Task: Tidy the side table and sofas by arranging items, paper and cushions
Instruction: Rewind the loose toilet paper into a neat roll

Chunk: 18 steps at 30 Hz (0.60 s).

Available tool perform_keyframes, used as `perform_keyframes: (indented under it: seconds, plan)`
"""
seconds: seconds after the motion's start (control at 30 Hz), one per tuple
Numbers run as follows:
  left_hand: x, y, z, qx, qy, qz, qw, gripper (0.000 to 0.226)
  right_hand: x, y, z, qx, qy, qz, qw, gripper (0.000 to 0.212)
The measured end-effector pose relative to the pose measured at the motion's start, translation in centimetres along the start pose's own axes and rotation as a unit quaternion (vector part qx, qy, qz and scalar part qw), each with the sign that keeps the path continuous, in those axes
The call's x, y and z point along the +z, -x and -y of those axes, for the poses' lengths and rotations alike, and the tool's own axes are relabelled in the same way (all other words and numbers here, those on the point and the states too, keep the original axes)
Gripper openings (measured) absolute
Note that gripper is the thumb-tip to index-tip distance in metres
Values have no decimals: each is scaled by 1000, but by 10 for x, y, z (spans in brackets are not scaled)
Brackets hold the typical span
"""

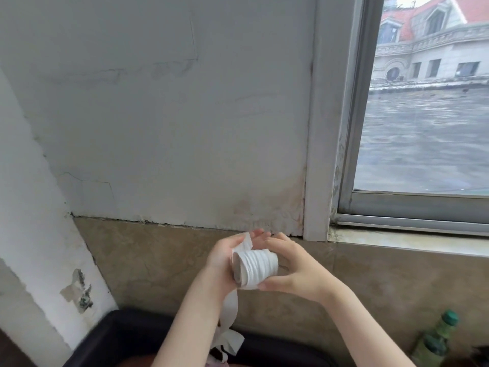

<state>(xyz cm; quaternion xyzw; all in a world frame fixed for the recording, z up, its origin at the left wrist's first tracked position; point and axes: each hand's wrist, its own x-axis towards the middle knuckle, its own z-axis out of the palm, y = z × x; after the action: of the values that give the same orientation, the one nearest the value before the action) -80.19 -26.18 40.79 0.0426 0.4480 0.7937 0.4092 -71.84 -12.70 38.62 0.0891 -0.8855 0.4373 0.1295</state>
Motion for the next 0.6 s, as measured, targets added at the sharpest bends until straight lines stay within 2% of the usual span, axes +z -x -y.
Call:
perform_keyframes:
  seconds: [0.07, 0.13, 0.23, 0.33, 0.4, 0.5, 0.57, 0.6]
  plan:
    - [-2, -7, -1, 2, -26, 23, 999, 40, -1, 1, -1, 51, -72, 42, 995, 51]
    - [-1, -10, -1, -5, -60, 52, 997, 49, -1, 3, 0, 71, -105, 42, 991, 47]
    - [-2, -8, -1, -6, -116, 85, 990, 67, 1, 3, -3, 79, -124, 1, 989, 46]
    - [-4, -7, 4, 11, -132, 137, 982, 77, 1, 1, -4, 90, -74, -44, 992, 40]
    - [-3, -8, 7, 15, -100, 143, 985, 69, -1, 0, 0, 89, -32, -62, 994, 36]
    - [0, -12, 10, 27, -54, 86, 994, 47, -2, 2, 7, 65, 73, -110, 989, 27]
    - [1, -13, 10, 29, -36, 52, 998, 37, -4, 3, 4, 5, 115, -137, 984, 41]
    - [2, -12, 10, 30, -21, 37, 999, 32, -6, 3, 3, -13, 126, -115, 985, 53]
